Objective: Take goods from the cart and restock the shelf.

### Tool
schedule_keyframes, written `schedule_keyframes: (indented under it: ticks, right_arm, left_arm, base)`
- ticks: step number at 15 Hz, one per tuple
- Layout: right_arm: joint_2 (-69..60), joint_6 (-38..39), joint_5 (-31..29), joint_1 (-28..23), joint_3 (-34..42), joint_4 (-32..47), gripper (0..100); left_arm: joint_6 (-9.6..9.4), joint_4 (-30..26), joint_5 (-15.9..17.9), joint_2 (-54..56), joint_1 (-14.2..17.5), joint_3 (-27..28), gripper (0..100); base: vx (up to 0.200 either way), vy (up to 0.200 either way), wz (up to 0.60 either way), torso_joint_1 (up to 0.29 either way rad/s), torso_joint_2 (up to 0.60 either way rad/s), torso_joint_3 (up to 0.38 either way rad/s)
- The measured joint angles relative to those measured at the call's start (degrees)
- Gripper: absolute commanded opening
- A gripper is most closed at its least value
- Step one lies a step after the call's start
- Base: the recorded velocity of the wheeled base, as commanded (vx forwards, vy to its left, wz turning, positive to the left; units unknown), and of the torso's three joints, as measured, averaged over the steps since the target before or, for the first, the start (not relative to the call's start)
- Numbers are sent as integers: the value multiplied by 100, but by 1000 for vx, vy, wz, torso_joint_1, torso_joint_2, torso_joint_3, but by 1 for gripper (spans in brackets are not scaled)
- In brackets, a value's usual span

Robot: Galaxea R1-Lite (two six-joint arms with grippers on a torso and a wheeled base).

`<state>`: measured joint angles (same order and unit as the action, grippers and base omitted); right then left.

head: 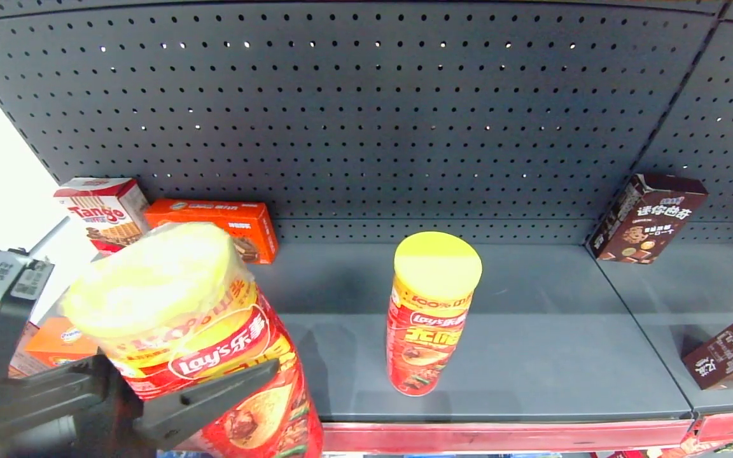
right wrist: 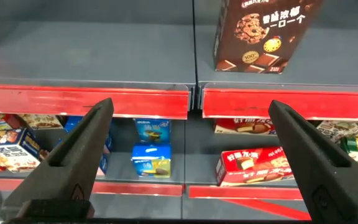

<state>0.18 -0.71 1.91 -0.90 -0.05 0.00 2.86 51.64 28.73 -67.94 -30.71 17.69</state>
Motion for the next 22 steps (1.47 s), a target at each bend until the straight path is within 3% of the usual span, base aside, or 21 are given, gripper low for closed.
schedule_keyframes:
  ticks: [5,7,9,11,12,15,18,20,22]
  right_arm:
    - [-5,2,0,2,5,0,100]
    - [-7,5,0,2,5,0,100]
    - [-7,2,0,0,5,0,100]
    - [-9,2,0,5,5,0,100]
    - [-9,2,0,5,5,0,100]
    - [-9,2,-2,2,5,0,100]
    - [-9,5,-2,0,5,0,100]
    - [-9,5,-2,0,5,0,100]
    - [-9,5,-2,5,5,0,100]
  left_arm:
    - [-76,-27,39,-891,202,857,0]
    - [-106,-211,249,-1257,401,1208,0]
    - [-368,-268,690,-1630,655,1513,0]
    - [-678,-282,885,-2098,894,1954,0]
    - [-742,-268,887,-2299,948,2144,0]
    - [-777,-163,471,-2843,985,2809,0]
    - [-834,-315,380,-3244,992,3556,0]
    - [-1091,-555,395,-3508,985,3997,0]
    - [-1164,-580,450,-3766,913,4300,0]
  base:
    - [0,0,0,0,0,0]
    - [0,0,0,0,0,0]
    - [0,0,0,0,0,0]
    - [0,0,0,0,0,0]
    - [0,0,0,0,0,0]
    - [0,0,0,0,0,0]
    - [0,0,0,0,0,0]
    - [0,0,0,0,0,0]
    - [0,0,0,0,0,0]
